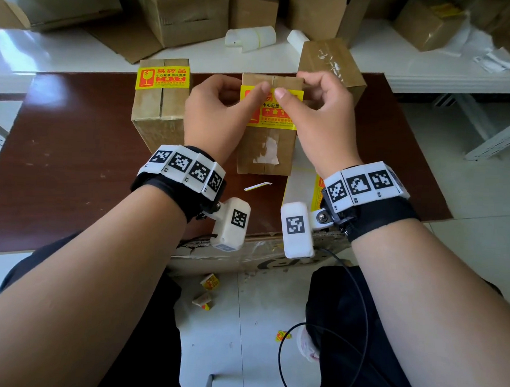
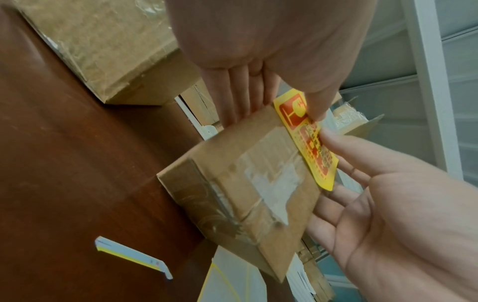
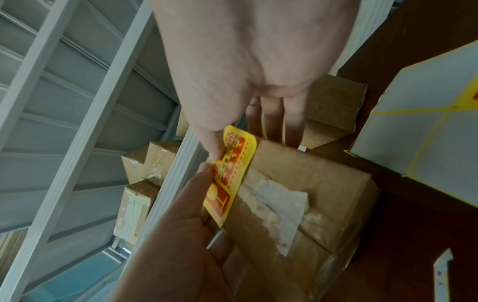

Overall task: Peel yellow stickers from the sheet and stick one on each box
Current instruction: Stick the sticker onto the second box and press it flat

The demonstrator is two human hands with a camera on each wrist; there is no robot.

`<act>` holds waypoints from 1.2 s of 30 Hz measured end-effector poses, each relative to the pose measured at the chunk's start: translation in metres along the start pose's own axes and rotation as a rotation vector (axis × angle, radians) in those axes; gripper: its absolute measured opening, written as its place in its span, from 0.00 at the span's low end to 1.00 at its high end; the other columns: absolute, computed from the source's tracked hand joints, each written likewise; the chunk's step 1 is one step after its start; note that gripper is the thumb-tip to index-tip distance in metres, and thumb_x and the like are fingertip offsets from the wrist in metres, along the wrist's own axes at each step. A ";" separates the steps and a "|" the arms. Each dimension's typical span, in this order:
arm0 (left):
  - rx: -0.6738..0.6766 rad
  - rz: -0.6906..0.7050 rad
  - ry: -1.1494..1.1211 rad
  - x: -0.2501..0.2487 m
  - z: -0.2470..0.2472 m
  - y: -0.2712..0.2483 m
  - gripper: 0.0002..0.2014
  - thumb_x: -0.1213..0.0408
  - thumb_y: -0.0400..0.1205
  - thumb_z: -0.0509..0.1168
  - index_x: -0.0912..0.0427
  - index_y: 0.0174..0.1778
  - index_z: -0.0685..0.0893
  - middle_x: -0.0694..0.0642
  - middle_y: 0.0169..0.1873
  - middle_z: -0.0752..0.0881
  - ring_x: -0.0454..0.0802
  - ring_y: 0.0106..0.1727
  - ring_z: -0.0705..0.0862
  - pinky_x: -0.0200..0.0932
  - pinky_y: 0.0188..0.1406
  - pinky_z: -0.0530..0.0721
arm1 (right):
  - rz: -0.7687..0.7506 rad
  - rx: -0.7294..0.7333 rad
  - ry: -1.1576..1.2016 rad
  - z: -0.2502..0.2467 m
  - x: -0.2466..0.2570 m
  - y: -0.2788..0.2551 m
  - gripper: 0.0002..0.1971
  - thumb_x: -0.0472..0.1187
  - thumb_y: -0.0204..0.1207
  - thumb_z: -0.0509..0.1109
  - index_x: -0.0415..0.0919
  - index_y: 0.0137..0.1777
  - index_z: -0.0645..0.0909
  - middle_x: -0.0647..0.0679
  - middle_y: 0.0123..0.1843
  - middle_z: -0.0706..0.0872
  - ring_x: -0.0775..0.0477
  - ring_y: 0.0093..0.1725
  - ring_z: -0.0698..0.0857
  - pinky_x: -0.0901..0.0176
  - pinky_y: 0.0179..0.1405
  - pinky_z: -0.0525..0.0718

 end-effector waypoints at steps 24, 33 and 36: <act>0.057 0.014 -0.057 0.003 0.001 0.004 0.15 0.49 0.81 0.77 0.55 0.56 0.94 0.47 0.47 0.96 0.42 0.50 0.95 0.51 0.55 0.95 | 0.061 0.004 0.002 0.003 0.000 0.001 0.22 0.49 0.79 0.81 0.49 0.73 0.88 0.52 0.61 0.95 0.54 0.61 0.95 0.45 0.63 0.96; 0.158 0.053 -0.085 0.004 0.001 0.003 0.19 0.64 0.78 0.72 0.57 0.65 0.93 0.49 0.55 0.96 0.44 0.60 0.93 0.50 0.66 0.92 | 0.099 0.085 0.015 0.002 0.001 0.001 0.29 0.35 0.81 0.75 0.45 0.83 0.83 0.54 0.67 0.93 0.60 0.67 0.91 0.56 0.68 0.93; 0.188 0.044 -0.131 0.007 0.002 0.003 0.20 0.66 0.80 0.70 0.59 0.68 0.92 0.51 0.58 0.96 0.46 0.62 0.93 0.52 0.66 0.92 | 0.115 0.109 0.017 0.003 0.001 0.002 0.32 0.33 0.81 0.73 0.45 0.86 0.80 0.54 0.68 0.93 0.60 0.66 0.91 0.62 0.64 0.91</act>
Point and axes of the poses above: each hand's wrist, its own y-axis towards the middle knuckle, its own z-axis out of the palm, x = y × z, the point moved 5 cm from there along y, towards the middle knuckle
